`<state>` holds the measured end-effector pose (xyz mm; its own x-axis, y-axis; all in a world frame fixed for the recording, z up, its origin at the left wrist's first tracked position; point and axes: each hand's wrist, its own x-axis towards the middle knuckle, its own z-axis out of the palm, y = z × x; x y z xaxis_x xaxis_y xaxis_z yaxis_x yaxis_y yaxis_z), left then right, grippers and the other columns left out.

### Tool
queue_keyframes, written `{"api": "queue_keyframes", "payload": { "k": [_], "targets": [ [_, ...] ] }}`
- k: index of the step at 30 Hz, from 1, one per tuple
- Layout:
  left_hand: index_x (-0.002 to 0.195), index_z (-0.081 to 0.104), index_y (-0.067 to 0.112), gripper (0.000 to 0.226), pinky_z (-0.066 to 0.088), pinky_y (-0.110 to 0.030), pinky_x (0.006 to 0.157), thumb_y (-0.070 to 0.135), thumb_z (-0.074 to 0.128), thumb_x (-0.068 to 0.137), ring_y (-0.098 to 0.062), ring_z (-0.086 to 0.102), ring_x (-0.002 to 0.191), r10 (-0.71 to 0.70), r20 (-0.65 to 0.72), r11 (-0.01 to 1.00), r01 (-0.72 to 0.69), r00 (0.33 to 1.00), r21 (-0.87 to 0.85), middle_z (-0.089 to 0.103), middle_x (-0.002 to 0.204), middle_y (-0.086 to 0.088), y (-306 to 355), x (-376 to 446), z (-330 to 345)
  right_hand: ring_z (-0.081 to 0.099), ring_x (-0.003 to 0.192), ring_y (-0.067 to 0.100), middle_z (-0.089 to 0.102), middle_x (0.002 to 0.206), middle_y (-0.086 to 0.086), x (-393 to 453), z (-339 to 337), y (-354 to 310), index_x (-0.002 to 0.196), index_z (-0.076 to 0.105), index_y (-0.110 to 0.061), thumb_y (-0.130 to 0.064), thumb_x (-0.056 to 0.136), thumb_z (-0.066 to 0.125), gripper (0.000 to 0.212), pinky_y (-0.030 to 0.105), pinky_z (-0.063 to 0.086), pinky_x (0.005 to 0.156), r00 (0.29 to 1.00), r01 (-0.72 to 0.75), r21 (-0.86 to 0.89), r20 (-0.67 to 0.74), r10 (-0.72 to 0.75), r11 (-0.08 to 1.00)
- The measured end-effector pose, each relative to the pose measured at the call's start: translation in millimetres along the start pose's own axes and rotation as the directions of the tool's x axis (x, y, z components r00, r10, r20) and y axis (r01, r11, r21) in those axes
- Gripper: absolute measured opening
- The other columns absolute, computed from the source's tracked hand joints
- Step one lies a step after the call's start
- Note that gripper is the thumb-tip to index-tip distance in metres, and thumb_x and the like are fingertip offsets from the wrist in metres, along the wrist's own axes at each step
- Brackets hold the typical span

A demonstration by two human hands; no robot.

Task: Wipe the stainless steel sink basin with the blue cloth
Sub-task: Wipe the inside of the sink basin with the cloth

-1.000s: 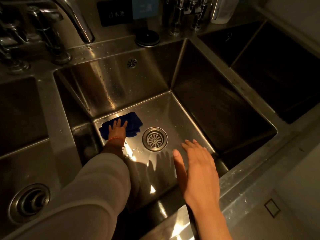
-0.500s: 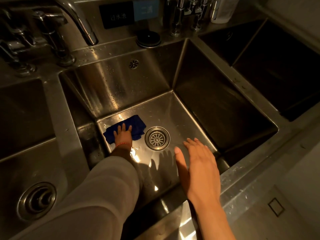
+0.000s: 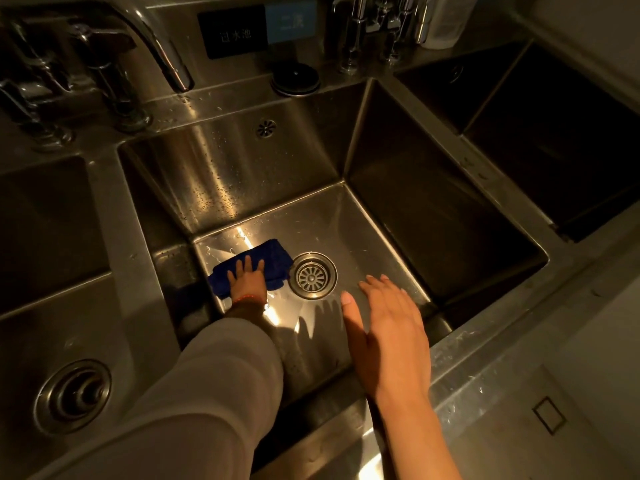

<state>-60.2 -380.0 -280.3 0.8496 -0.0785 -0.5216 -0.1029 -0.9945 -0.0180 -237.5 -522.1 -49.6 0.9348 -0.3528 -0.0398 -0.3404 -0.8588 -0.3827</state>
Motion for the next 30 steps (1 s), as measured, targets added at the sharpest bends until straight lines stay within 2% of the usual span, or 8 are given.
{"api": "queue_keyframes", "payload": {
  "k": [5,12,18,30],
  "targets": [
    [0.154,0.003,0.024,0.077,0.008,-0.048,0.12,0.016,0.053,0.095,-0.029,-0.001,0.149,0.0,-0.001,0.999,0.0,1.0,0.037,-0.003,0.162,-0.009,-3.8,9.2,-1.4,0.038,0.131,0.017,0.053,0.134,0.005,-0.3,0.1,0.0,0.125,0.054,-0.015,-0.057,0.091,0.019,0.064,0.029,0.017,0.11,1.0,-0.002,0.014,-0.017,0.002,1.0],
    [0.154,0.006,0.025,0.085,0.011,-0.047,0.12,0.014,0.061,0.091,-0.028,0.003,0.149,0.015,-0.01,0.999,-0.015,1.0,0.044,0.0,0.162,-0.007,-20.9,30.3,-10.5,0.047,0.125,0.021,0.06,0.126,0.008,-1.0,1.1,-0.2,0.118,0.06,-0.012,-0.053,0.09,0.029,0.058,0.033,0.025,0.107,0.998,0.007,0.015,-0.065,-0.006,1.0],
    [0.154,0.005,0.026,0.083,0.01,-0.047,0.12,0.011,0.059,0.092,-0.029,0.001,0.149,0.038,-0.001,0.997,-0.037,0.999,0.068,-0.002,0.162,-0.007,-31.3,45.8,-14.9,0.05,0.122,0.021,0.063,0.121,0.007,-1.0,2.1,-0.1,0.114,0.062,-0.012,-0.05,0.09,0.035,0.052,0.034,0.027,0.106,0.995,0.012,0.023,-0.1,-0.01,1.0],
    [0.154,0.004,0.025,0.085,0.01,-0.046,0.12,0.013,0.06,0.091,-0.029,0.001,0.149,0.042,0.011,0.995,-0.043,0.999,0.087,-0.003,0.162,-0.008,-31.9,47.9,-18.2,0.051,0.121,0.024,0.063,0.121,0.01,-1.4,1.4,-1.3,0.114,0.063,-0.01,-0.048,0.089,0.036,0.053,0.037,0.028,0.105,0.994,0.005,0.02,-0.105,-0.003,1.0]
  ]
}}
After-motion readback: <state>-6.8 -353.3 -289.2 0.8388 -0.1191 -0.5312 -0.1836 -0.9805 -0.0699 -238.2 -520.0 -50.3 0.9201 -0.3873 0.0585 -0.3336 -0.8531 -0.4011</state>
